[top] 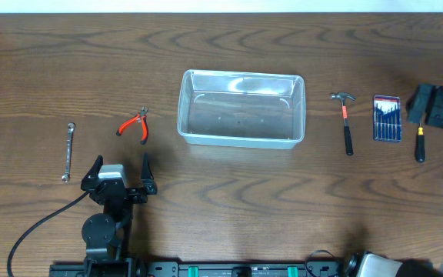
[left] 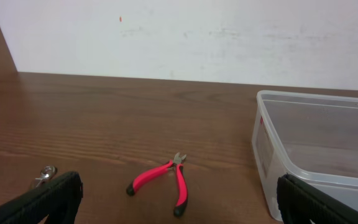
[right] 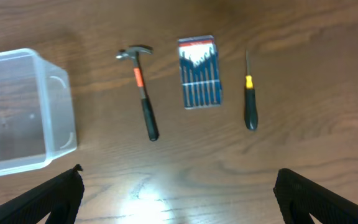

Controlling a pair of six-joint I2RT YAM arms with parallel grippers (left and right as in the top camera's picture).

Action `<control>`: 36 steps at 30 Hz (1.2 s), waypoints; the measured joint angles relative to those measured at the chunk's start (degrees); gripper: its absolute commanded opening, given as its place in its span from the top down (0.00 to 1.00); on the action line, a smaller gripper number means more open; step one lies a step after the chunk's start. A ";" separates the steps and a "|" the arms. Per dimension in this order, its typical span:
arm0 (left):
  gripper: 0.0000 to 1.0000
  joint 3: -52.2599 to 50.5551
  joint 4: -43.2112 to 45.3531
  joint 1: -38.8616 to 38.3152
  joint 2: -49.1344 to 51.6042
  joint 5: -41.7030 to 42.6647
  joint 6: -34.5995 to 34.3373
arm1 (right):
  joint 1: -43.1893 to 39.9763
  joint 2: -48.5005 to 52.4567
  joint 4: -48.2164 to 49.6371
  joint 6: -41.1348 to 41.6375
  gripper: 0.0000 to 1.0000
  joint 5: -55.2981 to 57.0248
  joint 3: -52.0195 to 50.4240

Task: Pack container
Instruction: 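Move the right gripper over the yellow-black screwdriver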

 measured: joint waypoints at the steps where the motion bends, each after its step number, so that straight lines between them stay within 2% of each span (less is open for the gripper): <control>1: 0.02 0.00 0.00 0.00 -0.02 0.00 0.00 | -0.52 1.11 0.09 -0.04 0.01 -0.37 0.15; 9: 0.02 0.00 0.00 0.00 -0.02 0.00 0.00 | -0.22 11.56 3.93 -0.46 0.01 -4.20 0.79; 15: 0.02 0.00 0.00 0.00 -0.02 0.00 0.00 | 2.89 17.49 7.37 -0.63 0.01 -2.91 1.49; 21: 0.02 0.00 0.00 0.00 0.00 0.00 0.00 | 7.06 22.45 10.54 -2.78 0.01 1.57 1.77; 27: 0.02 0.00 0.00 0.00 0.00 0.00 0.00 | 12.59 26.03 13.33 -1.55 0.01 14.05 1.79; 31: 0.02 0.00 0.00 0.00 0.00 0.00 0.00 | 13.64 26.51 15.26 0.28 0.01 15.80 1.81; 36: 0.02 0.00 0.00 0.00 -0.02 0.00 0.00 | 13.20 26.49 11.67 1.20 0.01 15.80 1.97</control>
